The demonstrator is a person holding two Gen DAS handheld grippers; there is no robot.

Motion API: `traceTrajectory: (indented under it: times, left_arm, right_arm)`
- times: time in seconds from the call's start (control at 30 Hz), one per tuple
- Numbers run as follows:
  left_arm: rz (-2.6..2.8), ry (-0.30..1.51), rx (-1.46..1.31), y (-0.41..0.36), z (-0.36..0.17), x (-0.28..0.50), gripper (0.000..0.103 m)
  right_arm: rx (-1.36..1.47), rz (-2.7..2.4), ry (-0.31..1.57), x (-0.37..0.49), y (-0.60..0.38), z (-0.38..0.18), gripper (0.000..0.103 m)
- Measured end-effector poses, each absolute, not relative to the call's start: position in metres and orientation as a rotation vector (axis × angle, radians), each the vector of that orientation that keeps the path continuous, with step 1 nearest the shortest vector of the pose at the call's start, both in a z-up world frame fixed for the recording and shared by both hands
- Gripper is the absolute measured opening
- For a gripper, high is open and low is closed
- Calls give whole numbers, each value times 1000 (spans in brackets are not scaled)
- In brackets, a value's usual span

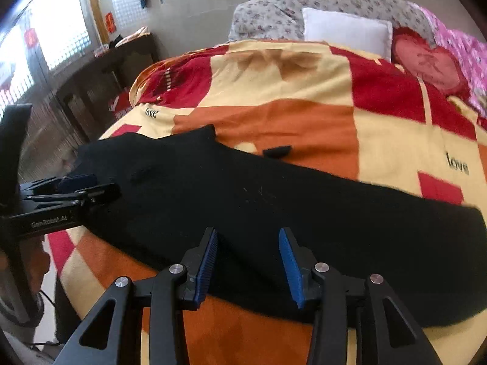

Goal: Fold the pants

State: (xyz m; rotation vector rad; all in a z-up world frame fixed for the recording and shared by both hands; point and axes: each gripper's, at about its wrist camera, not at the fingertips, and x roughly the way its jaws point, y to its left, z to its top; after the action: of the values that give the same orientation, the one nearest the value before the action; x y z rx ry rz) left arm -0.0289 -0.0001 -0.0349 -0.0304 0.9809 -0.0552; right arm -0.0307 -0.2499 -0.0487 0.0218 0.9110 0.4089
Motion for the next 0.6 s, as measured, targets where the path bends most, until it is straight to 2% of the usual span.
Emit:
traceTrajectory:
  times: [0.6]
  left_arm:
    - [-268,958,138,-117,-24,-6,68]
  right_arm:
    - [207,144,896,-67,-397,-39,45]
